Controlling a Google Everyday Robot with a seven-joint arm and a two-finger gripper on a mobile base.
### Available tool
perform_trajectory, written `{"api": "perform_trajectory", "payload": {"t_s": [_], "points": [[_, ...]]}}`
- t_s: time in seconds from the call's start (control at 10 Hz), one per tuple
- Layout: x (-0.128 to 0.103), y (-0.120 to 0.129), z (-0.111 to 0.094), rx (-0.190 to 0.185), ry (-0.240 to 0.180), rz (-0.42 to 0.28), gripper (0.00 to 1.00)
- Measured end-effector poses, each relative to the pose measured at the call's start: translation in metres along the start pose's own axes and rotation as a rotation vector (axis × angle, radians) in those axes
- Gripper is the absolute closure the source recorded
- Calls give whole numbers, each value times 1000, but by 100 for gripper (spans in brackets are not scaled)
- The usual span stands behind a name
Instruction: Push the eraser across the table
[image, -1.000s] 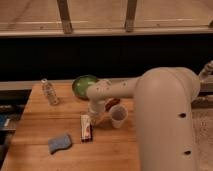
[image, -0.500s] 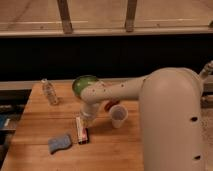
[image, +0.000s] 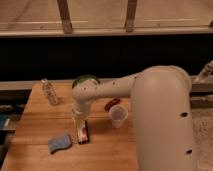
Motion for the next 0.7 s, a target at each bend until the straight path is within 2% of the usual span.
{"api": "perform_trajectory", "payload": {"t_s": [0.5,0.7], "points": [[0,2,0,6,0,0,100],[-1,-6,-18,26,-35,21,100]]}}
